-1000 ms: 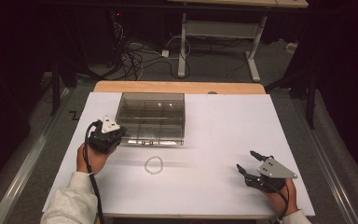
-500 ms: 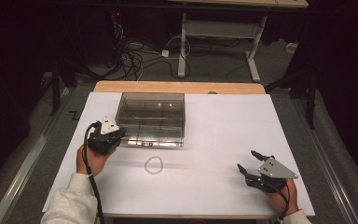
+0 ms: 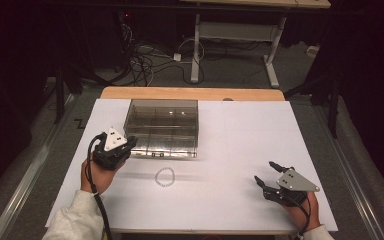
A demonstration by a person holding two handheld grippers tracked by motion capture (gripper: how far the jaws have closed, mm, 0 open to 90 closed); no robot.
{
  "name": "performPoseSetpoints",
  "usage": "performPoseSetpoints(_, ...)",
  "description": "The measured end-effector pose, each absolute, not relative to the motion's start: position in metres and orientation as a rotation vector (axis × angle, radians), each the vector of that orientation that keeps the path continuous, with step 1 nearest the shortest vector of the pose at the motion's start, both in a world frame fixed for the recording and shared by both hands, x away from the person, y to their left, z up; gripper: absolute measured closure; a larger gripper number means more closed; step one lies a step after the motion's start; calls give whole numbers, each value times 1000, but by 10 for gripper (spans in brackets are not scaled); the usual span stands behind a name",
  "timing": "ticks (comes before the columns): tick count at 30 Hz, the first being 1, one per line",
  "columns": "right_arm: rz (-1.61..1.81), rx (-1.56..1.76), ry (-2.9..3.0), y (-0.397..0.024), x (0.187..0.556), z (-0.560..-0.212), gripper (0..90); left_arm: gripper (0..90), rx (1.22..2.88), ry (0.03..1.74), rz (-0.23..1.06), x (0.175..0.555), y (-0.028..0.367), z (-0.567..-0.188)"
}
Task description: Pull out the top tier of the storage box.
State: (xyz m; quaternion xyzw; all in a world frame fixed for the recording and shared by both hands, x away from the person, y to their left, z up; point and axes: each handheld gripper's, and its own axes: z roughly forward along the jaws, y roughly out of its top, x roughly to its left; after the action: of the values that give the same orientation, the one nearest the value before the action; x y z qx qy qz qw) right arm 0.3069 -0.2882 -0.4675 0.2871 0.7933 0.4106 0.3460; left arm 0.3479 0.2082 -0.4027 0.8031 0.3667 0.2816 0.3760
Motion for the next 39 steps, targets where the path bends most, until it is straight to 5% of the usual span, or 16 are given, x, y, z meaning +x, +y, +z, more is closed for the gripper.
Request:
performPoseSetpoints(21,1071,755,2044,-288,307,-467,324,681,2194,632,624,299,170,-419)
performPoseSetpoints(39,1079,746,2041,-286,306,-467,336,418,2325,636,306,312,144,-471)
